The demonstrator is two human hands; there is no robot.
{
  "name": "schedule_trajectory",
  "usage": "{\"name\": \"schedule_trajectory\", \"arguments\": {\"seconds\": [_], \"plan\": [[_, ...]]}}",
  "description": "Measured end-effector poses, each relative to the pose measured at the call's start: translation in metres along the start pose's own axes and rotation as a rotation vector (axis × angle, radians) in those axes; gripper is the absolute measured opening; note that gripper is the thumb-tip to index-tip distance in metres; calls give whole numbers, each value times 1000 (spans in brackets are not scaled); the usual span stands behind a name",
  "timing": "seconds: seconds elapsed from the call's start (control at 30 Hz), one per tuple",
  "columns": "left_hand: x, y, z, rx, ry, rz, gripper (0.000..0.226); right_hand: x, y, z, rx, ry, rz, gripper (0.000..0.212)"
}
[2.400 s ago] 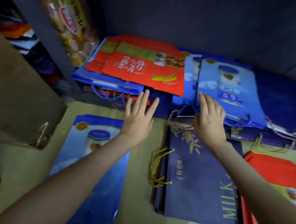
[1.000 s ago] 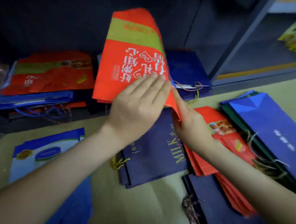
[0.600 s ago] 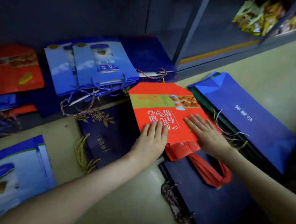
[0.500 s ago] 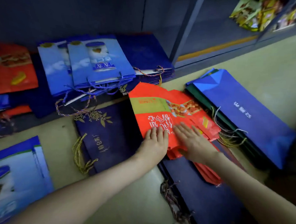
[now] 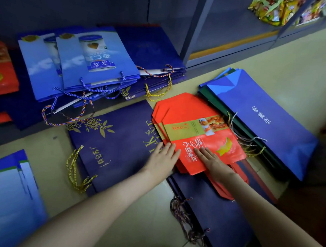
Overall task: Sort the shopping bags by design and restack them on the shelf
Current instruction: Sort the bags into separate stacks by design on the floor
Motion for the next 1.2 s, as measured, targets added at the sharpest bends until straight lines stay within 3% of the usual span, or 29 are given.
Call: {"name": "schedule_trajectory", "arguments": {"seconds": [0.1,0.17,0.27,0.33,0.4,0.47,0.63,0.73,0.83,0.97,1.03,1.13,1.2], "plan": [[22,11,6,-14,-100,6,67,7,-12,-21,57,-65,57,97],[41,17,14,-43,-153,-11,73,13,-20,-34,76,-43,245,100],[84,15,34,-215,-304,-110,85,21,-42,-44,240,63,589,111],[121,14,52,-309,-457,-171,90,42,-71,-49,294,70,560,105],[162,10,72,-323,-607,-256,89,76,-105,-59,118,-15,419,92],[195,5,91,-321,-750,-284,87,114,-136,-67,-183,-112,195,85],[246,7,121,-261,-909,-85,74,213,-179,-77,-746,-400,-108,75],[255,-2,128,-202,-860,-191,61,267,-194,-89,-803,-444,-117,84],[244,-13,138,-154,-774,-202,63,295,-204,-104,-707,-399,5,93],[222,-38,172,-383,-721,-264,46,301,-210,-111,-559,-392,145,72],[208,-33,195,-563,-762,-20,49,301,-207,-91,-664,-503,133,66],[187,-26,220,-663,-811,738,72,304,-189,-70,-765,-539,138,72],[183,-27,230,-768,-818,935,84,311,-191,-61,-751,-522,124,77]]}}
Point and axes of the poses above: each hand's wrist, its own z-axis away from the middle knuckle, its own y-axis out of the palm, x = y × z, the point moved 3 cm from there along -z, towards the middle knuckle, and after that the axes turned 14 degrees about y, right-handed, at the moved point
